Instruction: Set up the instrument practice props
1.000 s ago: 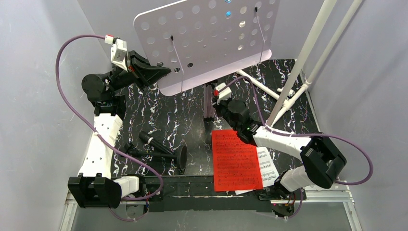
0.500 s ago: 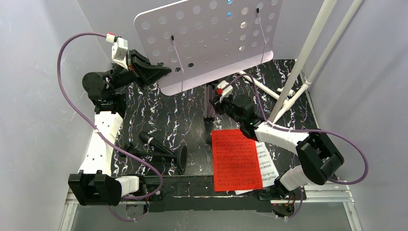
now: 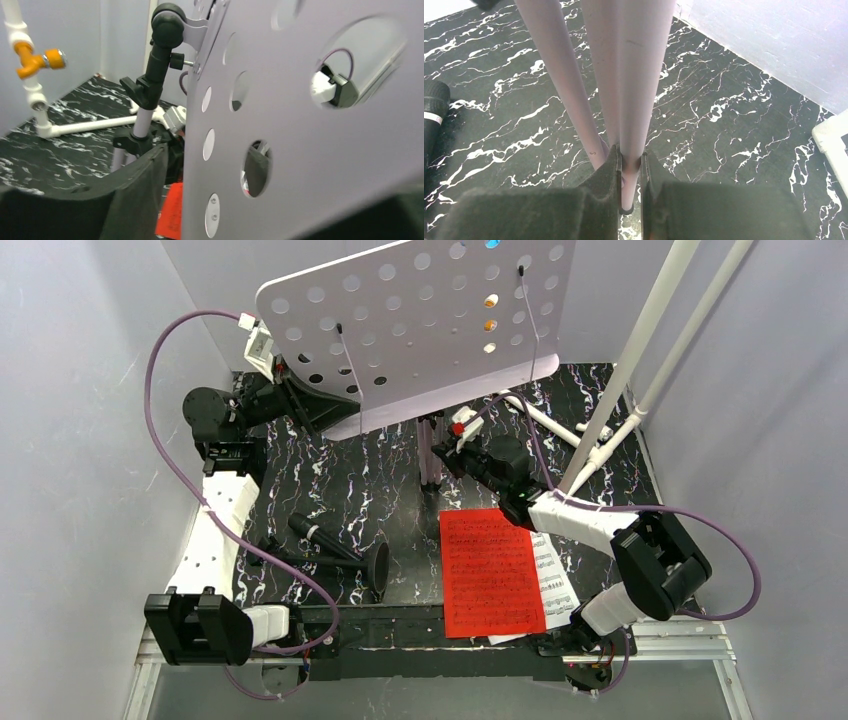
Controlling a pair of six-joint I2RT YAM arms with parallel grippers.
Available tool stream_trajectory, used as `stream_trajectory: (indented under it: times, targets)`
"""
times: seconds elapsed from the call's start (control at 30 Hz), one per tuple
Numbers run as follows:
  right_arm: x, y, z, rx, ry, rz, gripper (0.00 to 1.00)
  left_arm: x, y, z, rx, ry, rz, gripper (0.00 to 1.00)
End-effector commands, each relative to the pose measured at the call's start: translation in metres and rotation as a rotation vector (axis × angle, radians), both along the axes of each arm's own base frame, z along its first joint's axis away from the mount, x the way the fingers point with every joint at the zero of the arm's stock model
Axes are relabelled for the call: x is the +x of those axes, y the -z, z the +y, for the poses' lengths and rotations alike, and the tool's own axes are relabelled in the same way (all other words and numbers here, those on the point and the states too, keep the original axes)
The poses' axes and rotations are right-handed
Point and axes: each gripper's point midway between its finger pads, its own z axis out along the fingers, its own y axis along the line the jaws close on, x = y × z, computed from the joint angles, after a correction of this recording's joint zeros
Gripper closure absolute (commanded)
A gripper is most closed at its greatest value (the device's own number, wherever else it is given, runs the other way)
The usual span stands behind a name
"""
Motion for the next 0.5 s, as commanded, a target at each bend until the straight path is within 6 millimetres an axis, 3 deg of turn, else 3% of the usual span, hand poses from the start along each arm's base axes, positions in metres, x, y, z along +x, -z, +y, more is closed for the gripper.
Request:
stream_trajectory:
  times: [0.0,0.07,0.17,0.47]
  targets:
    - [0.0,-0.022,0.01,0.063,-0.02,-0.05,0.99,-0.016,0.0,-0.001,-0.013,0.003,0.033,0.38]
    - [0.005,-0.02,0.008,0.066,0.011,-0.031,0.99,-0.018,-0.002,0.0,-0.015,-0.005,0.042,0.37]
    - [0.008,-0.02,0.002,0.071,0.048,-0.024,0.99,-0.018,-0.004,0.0,-0.019,-0.015,0.075,0.05]
    - [0.015,-0.013,-0.01,0.059,0.133,-0.002,0.99,-0.046,-0.007,0.008,-0.023,-0.092,0.014,0.02]
